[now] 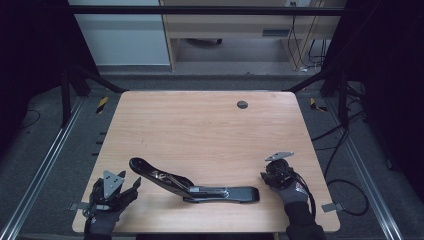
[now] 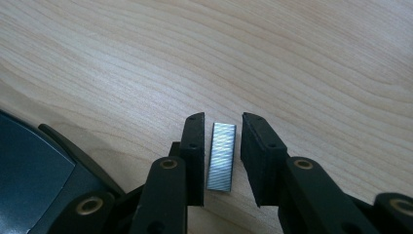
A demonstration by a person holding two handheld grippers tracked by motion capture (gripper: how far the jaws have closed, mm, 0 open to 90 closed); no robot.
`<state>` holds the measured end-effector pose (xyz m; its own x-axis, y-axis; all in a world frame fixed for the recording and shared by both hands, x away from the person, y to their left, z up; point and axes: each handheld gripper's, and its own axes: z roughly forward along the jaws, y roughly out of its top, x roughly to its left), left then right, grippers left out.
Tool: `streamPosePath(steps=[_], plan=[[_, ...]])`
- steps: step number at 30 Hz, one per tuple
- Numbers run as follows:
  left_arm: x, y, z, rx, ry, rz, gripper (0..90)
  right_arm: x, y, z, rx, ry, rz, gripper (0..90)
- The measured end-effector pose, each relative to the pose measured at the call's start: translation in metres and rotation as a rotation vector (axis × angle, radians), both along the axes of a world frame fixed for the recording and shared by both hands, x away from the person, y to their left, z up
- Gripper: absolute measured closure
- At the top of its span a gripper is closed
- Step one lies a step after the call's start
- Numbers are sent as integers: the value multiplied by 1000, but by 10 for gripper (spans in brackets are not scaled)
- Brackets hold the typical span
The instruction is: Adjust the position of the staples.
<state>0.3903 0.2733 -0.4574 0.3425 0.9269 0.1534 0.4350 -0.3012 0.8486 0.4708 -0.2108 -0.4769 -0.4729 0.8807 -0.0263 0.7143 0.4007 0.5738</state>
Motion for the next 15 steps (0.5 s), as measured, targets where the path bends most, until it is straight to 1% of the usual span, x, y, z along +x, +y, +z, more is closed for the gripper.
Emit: streamPosePath(steps=[3, 5, 6, 7, 10, 13, 15], plan=[[0, 0, 0, 0, 1, 1, 421, 1, -1, -1, -9, -1, 0, 733], [0, 0, 0, 2, 1, 3, 420, 1, -1, -1, 3, 16, -7, 753], [0, 0, 0, 3, 1, 3, 421, 1, -1, -1, 4, 18, -6, 764], [0, -1, 0, 3, 1, 2, 421, 1, -1, -1, -2, 10, -3, 774], [0, 0, 0, 4, 1, 2, 420, 1, -1, -1, 10, 20, -7, 778], [0, 0, 0, 5, 0, 1, 421, 1, -2, 1, -6, 13, 3, 780], [0, 0, 0, 4, 0, 0, 421, -1, -4, 4, 1, -6, 6, 780]])
